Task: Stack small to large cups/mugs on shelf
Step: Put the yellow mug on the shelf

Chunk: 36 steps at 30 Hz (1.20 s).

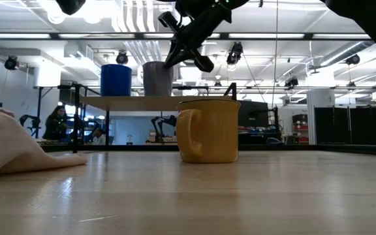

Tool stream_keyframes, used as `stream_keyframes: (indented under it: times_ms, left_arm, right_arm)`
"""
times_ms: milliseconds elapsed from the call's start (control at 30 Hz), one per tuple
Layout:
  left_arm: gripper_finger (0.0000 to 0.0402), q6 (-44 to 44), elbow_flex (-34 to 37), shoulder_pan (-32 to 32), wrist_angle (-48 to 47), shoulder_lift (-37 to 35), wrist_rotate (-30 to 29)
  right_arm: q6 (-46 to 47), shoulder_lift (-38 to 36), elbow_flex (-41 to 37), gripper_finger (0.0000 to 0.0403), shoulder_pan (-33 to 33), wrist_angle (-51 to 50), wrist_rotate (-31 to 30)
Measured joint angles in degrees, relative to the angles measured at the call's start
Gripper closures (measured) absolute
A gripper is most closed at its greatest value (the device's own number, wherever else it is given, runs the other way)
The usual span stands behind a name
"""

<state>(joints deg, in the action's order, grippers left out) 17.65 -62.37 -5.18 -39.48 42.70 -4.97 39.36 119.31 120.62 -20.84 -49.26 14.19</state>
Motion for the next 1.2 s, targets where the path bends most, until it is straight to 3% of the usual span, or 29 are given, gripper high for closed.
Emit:
stream_keyframes:
  times_ms: [233,400,567,933,1067,1200]
  left_arm:
    - [0.0256,0.11,0.0,-0.01,0.0,-0.04,0.39]
    - [0.0256,0.04,0.0,0.0,-0.01,-0.11,0.42]
    - [0.0256,-0.71,0.0,-0.01,-0.02,-0.13,0.44]
    - [0.0256,-1.52,0.0,0.0,-2.84,-0.45,0.54]
    - [0.0256,-2.0,0.0,-0.01,-7.56,-1.21,0.5]
    - [0.0256,-2.08,0.0,-0.01,-9.84,-1.82,0.5]
  right_arm:
    - [-2.07,-0.36,0.02,0.0392,1.24,-11.68,-0.16]
    - [-1.73,-0.88,0.09,0.0381,4.89,-25.79,-6.2]
    - [5.38,-1.81,0.09,0.034,10.35,-36.1,-12.44]
    - [37.64,-3.76,-2.44,0.0234,23.38,-35.6,-19.0]
    - [44.54,-4.33,-8.38,0.0226,24.98,-35.55,-16.64]
    - [47.74,-7.27,-16.64,0.0231,24.96,-23.06,-14.42]
